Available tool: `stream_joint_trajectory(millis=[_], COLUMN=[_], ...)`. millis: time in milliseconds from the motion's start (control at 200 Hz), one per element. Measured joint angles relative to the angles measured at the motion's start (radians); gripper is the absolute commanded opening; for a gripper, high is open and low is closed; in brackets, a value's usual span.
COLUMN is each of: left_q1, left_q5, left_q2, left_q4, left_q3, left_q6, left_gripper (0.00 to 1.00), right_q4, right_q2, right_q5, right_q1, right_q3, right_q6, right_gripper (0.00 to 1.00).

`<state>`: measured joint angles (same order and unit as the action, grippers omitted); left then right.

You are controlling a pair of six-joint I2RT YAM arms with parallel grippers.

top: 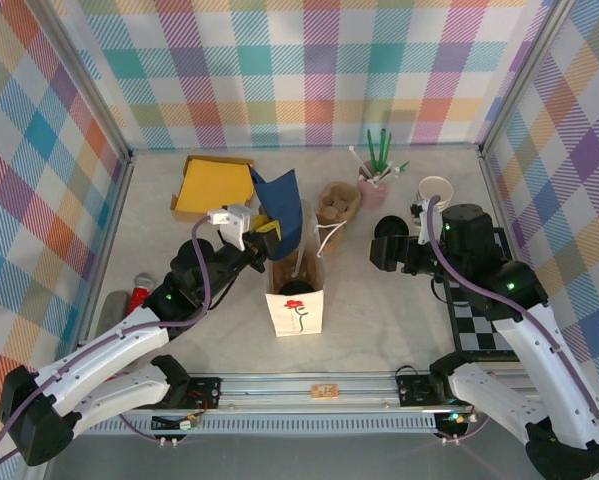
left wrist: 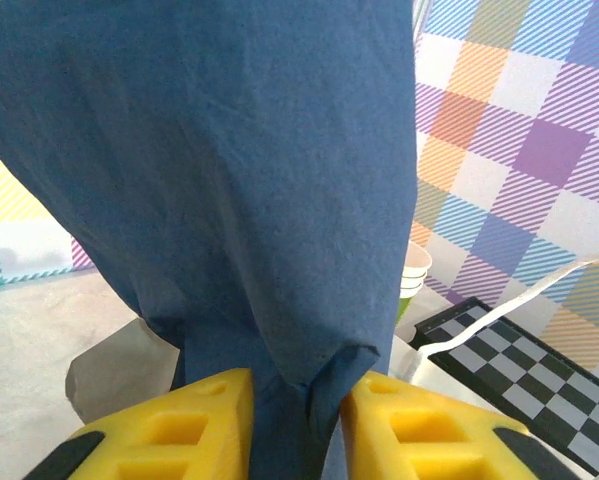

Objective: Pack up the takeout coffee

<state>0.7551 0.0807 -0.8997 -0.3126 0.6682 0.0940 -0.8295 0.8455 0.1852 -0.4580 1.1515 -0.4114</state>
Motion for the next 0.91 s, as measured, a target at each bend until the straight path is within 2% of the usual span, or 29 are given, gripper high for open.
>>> stream_joint_trajectory(millis=[320, 450, 825, 905], left_q1=[0.011, 0.018, 0.035, 0.035], left_q5=[0.018, 0.020, 0.053, 0.060], left_q2=[0.005, 0.005, 0.005, 0.005], left_q4=[0.008, 0.015, 0.027, 0.031], left_q3=[0.000, 0.000, 0.000, 0.000], left_q6=[-0.008, -0.011, -0.013, -0.014], left_gripper=[0.41, 0.49, 0.51, 0.57], right_q4=[0.000, 0.000, 0.003, 0.003], right_q2=[0.000, 0.000, 0.015, 0.018], right_q5=[0.000, 0.000, 0.011, 0.011], right_q1=[0.000, 0.000, 0.000, 0.000], right_q3=[0.000, 0.000, 0.000, 0.000], right_q6=[0.000, 0.000, 0.000, 0.000], right_gripper=[0.80, 0.80, 0.80, 0.80])
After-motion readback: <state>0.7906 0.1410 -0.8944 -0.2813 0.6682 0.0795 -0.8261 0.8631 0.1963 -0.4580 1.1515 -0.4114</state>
